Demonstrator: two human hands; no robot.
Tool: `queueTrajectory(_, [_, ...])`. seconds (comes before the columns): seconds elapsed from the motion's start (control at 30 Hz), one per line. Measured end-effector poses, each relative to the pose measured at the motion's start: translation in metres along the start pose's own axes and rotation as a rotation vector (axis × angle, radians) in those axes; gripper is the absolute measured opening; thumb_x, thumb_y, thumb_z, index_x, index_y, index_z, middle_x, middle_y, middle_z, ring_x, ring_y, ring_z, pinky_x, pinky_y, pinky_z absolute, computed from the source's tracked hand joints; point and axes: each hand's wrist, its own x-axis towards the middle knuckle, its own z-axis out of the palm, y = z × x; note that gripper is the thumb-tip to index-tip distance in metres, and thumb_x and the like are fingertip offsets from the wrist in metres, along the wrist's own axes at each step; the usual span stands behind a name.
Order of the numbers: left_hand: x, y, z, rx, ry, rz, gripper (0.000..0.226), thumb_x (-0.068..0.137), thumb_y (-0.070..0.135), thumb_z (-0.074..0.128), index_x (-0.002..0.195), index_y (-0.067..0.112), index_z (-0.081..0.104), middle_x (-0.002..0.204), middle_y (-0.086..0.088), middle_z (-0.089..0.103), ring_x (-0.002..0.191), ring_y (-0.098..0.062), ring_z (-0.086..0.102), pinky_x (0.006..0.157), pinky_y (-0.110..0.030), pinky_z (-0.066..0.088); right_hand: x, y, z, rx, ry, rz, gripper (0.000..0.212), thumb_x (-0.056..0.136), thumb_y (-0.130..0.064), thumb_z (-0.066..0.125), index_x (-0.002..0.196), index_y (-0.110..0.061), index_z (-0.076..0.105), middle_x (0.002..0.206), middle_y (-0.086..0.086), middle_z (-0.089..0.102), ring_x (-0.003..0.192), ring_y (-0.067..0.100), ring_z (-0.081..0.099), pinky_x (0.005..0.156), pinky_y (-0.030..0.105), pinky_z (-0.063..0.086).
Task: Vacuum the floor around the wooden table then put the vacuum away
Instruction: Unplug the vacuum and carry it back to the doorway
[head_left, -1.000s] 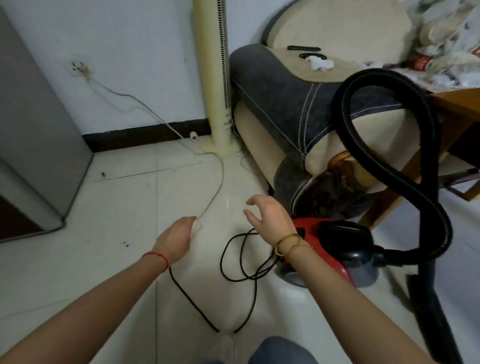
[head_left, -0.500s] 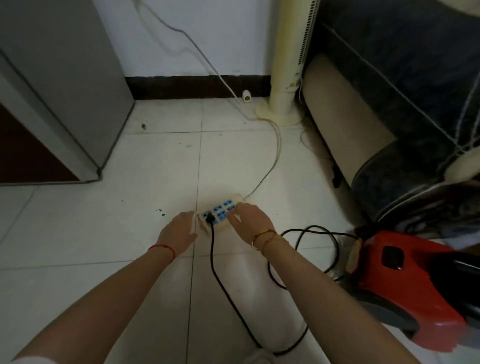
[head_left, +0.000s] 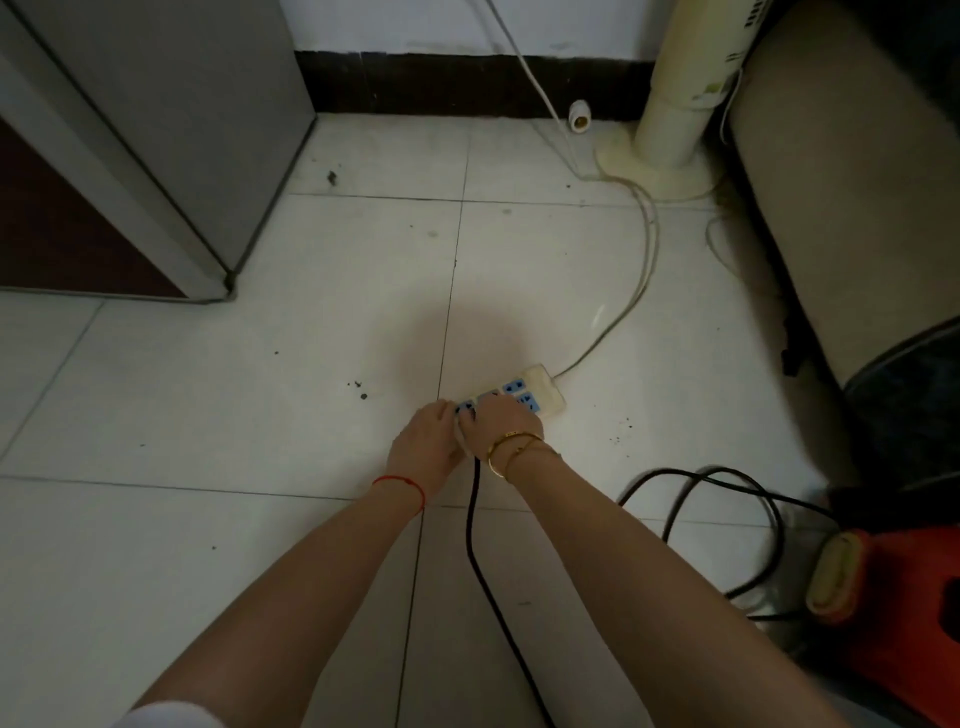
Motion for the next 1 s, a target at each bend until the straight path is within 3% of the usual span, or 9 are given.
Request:
queueTrajectory(0.1, [0.007, -0.002, 0.0, 0.034, 0.017, 0.004, 0.048, 0.091, 0.022, 0.056, 0.136, 0.01, 0.042, 0.135, -0.006, 0.044, 0.119, -0.018, 0.047, 0.091, -0.027, 0.043, 0.006, -0.007, 0.004, -0.041, 0.001, 0.032, 0.042, 0.103, -0.03, 0.03, 0.114, -0.002, 0.059, 0.117, 0.015, 0.063, 0.103, 0.03, 0.063, 0.075, 0.034, 0.045])
queueTrajectory(0.27, [0.006, -0.004, 0.004, 0.023, 0.023, 0.012, 0.048, 0.091, 0.021, 0.056, 0.137, 0.012, 0.043, 0.136, -0.004, 0.043, 0.118, -0.016, 0.048, 0.092, -0.027, 0.046, 0.012, -0.013, 0.005, -0.058, -0.034, 0.036, 0.031, 0.098, -0.02, 0.039, 0.112, -0.003, 0.061, 0.117, 0.013, 0.062, 0.102, 0.029, 0.063, 0.069, 0.033, 0.039])
queueTrajectory(0.47, [0.009, -0.007, 0.003, -0.023, 0.001, 0.014, 0.053, 0.087, 0.024, 0.065, 0.134, 0.008, 0.046, 0.134, -0.006, 0.046, 0.116, -0.021, 0.052, 0.092, -0.034, 0.047, 0.017, -0.008, -0.007, 0.131, -0.146, 0.08, 0.035, 0.095, -0.025, 0.044, 0.114, 0.0, 0.06, 0.118, 0.015, 0.063, 0.106, 0.03, 0.062, 0.07, 0.027, 0.041])
queueTrajectory(0.57, [0.008, -0.009, 0.003, -0.002, 0.014, 0.037, 0.05, 0.088, 0.025, 0.063, 0.133, 0.011, 0.048, 0.134, -0.003, 0.044, 0.117, -0.02, 0.051, 0.092, -0.031, 0.047, 0.016, -0.004, -0.016, 0.354, -0.169, 0.104, 0.037, 0.093, -0.025, 0.05, 0.119, 0.001, 0.058, 0.122, 0.019, 0.061, 0.112, 0.033, 0.059, 0.056, 0.021, 0.035])
queueTrajectory(0.7, [0.01, -0.006, 0.0, 0.054, -0.024, 0.017, 0.058, 0.088, 0.028, 0.062, 0.139, 0.011, 0.04, 0.137, -0.005, 0.041, 0.118, -0.02, 0.049, 0.093, -0.031, 0.047, -0.001, 0.017, -0.021, 0.334, -0.078, 0.112, 0.035, 0.098, -0.021, 0.041, 0.119, 0.002, 0.057, 0.123, 0.021, 0.058, 0.114, 0.036, 0.056, 0.074, 0.028, 0.038])
queueTrajectory(0.77, [0.01, -0.005, -0.002, 0.07, -0.049, 0.013, 0.057, 0.089, 0.028, 0.061, 0.139, 0.01, 0.039, 0.136, -0.006, 0.042, 0.118, -0.02, 0.049, 0.092, -0.031, 0.047, -0.012, 0.038, -0.022, 0.378, 0.013, 0.129, 0.036, 0.101, -0.023, 0.036, 0.103, 0.001, 0.062, 0.113, 0.02, 0.062, 0.106, 0.033, 0.059, 0.074, 0.029, 0.042])
queueTrajectory(0.87, [0.005, 0.001, -0.002, 0.041, -0.049, 0.015, 0.047, 0.094, 0.019, 0.052, 0.138, 0.007, 0.04, 0.136, -0.009, 0.044, 0.121, -0.022, 0.045, 0.096, -0.03, 0.042, -0.03, 0.077, -0.03, 0.581, 0.124, 0.237, 0.043, 0.098, -0.032, 0.046, 0.062, -0.009, 0.053, 0.076, 0.009, 0.063, 0.082, 0.029, 0.06, 0.056, 0.023, 0.04])
queueTrajectory(0.9, [0.001, 0.006, -0.001, 0.026, -0.014, 0.012, 0.043, 0.095, 0.014, 0.048, 0.137, 0.005, 0.042, 0.135, -0.01, 0.045, 0.12, -0.022, 0.046, 0.097, -0.03, 0.041, -0.037, 0.091, -0.034, 0.653, 0.148, 0.285, 0.043, 0.095, -0.032, 0.051, 0.061, -0.007, 0.056, 0.073, 0.009, 0.064, 0.081, 0.029, 0.06, 0.059, 0.025, 0.044])
queueTrajectory(1.0, [-0.02, 0.035, 0.008, -0.089, 0.167, 0.077, 0.028, 0.094, 0.006, 0.045, 0.12, 0.002, 0.056, 0.119, -0.013, 0.056, 0.103, -0.027, 0.056, 0.088, -0.034, 0.046, -0.06, 0.137, -0.038, 0.904, 0.251, 0.442, 0.031, 0.088, -0.027, 0.061, 0.064, -0.008, 0.064, 0.09, 0.017, 0.073, 0.093, 0.033, 0.066, 0.089, 0.041, 0.052])
